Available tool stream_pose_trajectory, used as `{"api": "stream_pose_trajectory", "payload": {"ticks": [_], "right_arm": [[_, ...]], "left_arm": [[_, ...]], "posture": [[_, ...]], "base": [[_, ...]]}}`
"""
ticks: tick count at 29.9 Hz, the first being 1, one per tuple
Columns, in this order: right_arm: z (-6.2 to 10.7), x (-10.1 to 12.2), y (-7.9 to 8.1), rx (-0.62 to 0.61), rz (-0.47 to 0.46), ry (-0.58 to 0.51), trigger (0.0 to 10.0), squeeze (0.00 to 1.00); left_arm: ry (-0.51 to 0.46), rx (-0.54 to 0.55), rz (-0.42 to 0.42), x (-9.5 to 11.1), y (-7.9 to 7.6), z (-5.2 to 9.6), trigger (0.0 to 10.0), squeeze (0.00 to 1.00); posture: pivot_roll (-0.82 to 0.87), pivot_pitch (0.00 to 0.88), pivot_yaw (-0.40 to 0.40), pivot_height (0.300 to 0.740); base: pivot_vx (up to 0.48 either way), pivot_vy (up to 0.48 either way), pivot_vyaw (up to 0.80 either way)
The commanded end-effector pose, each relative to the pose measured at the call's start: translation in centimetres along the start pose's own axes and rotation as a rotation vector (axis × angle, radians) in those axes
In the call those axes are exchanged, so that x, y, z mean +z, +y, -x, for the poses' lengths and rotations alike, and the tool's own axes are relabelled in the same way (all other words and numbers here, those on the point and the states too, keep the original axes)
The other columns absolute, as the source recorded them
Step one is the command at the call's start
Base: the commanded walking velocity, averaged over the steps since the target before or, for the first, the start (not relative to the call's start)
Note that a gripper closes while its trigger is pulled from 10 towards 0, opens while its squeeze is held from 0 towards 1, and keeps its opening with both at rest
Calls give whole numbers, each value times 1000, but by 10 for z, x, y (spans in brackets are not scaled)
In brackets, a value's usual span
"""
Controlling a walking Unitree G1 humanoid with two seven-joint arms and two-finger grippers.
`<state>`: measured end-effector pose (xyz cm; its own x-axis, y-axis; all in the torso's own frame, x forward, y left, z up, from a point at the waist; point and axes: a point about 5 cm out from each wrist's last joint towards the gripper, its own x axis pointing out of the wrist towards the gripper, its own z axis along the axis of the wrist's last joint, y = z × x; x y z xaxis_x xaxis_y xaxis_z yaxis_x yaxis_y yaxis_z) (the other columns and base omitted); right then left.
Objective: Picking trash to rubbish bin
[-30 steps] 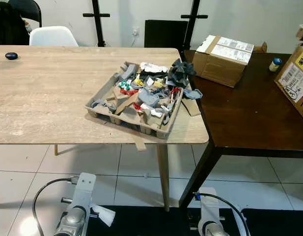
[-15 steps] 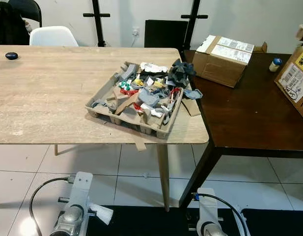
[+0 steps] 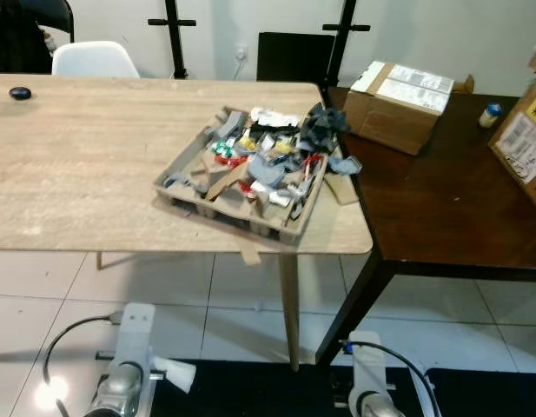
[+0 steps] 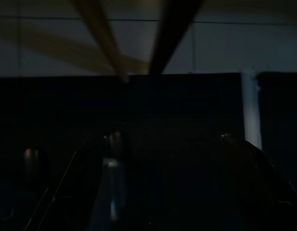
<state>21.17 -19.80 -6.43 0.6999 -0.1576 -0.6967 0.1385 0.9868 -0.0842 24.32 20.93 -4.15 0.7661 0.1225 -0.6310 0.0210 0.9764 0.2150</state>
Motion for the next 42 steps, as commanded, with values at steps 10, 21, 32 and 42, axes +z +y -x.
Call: {"api": "stream_pose_trajectory", "payload": {"ticks": [10, 21, 32, 42], "right_arm": [[0, -1, 6, 35, 22, 12, 10000, 0], [3, -12, -4, 32, 54, 37, 10000, 0], [-1, 1, -2, 61, 193, 15, 10000, 0], [-1, -5, -1, 40, 159, 69, 10000, 0]], "left_arm": [[37, -2, -11, -10, 8, 3, 10000, 0], [59, -4, 30, -20, -4, 6, 10000, 0], [61, 60, 131, -19, 6, 5, 10000, 0], [71, 51, 65, -24, 16, 7, 10000, 0]], "posture": [[110, 150, 40, 740], [81, 160, 25, 740], [104, 142, -5, 740], [127, 127, 10, 740]], "base": [[0, 0, 0], [0, 0, 0], [0, 0, 0], [0, 0, 0]]}}
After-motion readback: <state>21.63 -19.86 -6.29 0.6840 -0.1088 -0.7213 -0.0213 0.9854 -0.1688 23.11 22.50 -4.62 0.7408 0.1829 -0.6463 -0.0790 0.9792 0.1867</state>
